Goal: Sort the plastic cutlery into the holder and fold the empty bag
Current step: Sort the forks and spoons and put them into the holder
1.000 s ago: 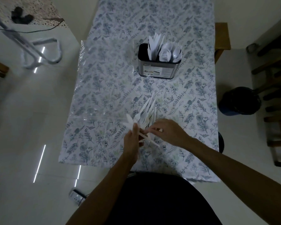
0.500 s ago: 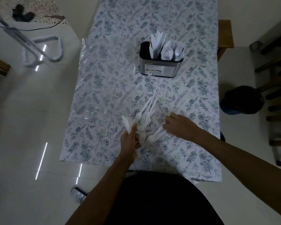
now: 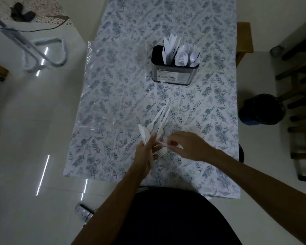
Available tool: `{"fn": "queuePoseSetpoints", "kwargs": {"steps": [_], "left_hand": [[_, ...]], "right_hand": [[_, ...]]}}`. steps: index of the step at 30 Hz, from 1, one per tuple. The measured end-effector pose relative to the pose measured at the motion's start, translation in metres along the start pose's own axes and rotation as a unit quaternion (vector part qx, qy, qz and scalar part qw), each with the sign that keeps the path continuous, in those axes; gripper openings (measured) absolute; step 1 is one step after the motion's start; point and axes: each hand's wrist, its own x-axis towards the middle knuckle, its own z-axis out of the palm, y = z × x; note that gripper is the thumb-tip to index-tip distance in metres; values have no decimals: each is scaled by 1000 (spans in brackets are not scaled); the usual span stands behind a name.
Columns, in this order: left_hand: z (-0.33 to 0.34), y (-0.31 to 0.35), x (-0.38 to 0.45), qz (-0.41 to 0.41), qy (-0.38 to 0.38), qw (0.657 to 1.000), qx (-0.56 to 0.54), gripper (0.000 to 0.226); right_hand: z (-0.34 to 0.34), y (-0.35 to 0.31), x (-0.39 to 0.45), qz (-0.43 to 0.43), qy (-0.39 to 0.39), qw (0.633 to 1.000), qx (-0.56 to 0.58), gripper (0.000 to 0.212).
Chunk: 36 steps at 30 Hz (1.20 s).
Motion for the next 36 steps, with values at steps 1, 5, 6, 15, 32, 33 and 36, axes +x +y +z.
{"fn": "queuePoseSetpoints", "kwargs": {"steps": [1, 5, 6, 15, 32, 33, 36], "left_hand": [[-3, 1, 1, -8, -5, 1000, -15, 45], [-22, 8, 9, -1, 70, 993, -98, 37], [-26, 10, 9, -1, 101, 989, -105, 32], [-43, 17, 4, 12, 155, 984, -92, 24], [-32, 10, 3, -23, 152, 985, -73, 19], [-32, 9, 3, -22, 151, 986, -72, 19], [-30, 9, 3, -19, 146, 987, -60, 19]], "right_hand": [[2, -12, 8, -11, -1, 1000, 10, 19], [7, -17, 47, -12, 74, 996, -53, 33], [8, -6, 58, 19, 103, 991, -78, 26], [-3, 50, 103, 16, 15, 972, -232, 42], [-2, 65, 78, -21, 48, 957, -287, 26], [-1, 66, 79, -31, 41, 954, -295, 27], [-6, 69, 79, -57, 21, 947, -315, 29]]}}
